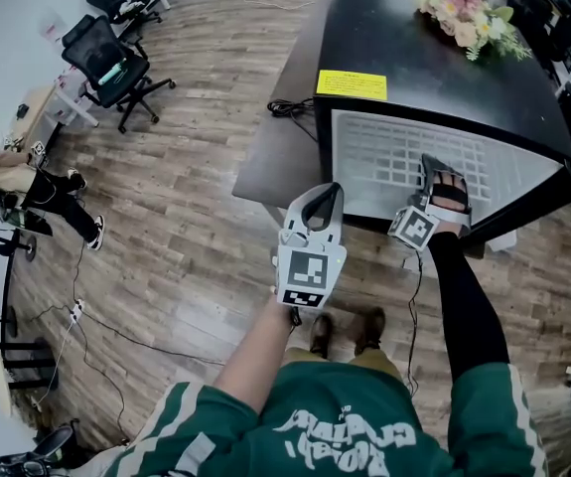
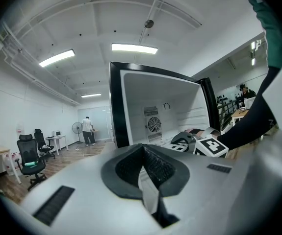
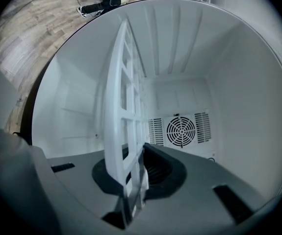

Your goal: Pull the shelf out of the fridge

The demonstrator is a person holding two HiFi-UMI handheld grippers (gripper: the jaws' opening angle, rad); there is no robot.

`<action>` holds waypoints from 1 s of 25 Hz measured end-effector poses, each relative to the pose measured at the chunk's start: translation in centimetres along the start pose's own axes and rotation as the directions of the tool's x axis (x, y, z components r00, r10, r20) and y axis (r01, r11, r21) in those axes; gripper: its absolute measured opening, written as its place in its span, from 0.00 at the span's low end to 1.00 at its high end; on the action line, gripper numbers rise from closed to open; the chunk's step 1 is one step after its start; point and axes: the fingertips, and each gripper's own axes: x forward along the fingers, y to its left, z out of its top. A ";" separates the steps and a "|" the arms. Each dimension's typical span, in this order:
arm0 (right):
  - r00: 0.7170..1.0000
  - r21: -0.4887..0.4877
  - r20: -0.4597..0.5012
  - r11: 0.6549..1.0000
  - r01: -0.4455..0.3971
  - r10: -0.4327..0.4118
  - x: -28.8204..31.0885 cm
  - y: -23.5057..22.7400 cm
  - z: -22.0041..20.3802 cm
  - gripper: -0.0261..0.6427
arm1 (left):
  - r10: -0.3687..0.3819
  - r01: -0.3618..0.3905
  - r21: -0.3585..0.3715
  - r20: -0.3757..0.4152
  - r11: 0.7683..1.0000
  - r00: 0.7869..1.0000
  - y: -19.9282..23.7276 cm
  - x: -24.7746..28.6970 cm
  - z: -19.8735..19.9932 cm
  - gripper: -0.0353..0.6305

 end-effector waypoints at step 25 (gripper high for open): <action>1.000 0.033 -0.012 0.999 -0.013 0.013 -2.4 0.5 0.0 0.10 | -0.001 0.001 0.003 0.019 1.000 1.000 -0.5 -1.9 0.5 0.07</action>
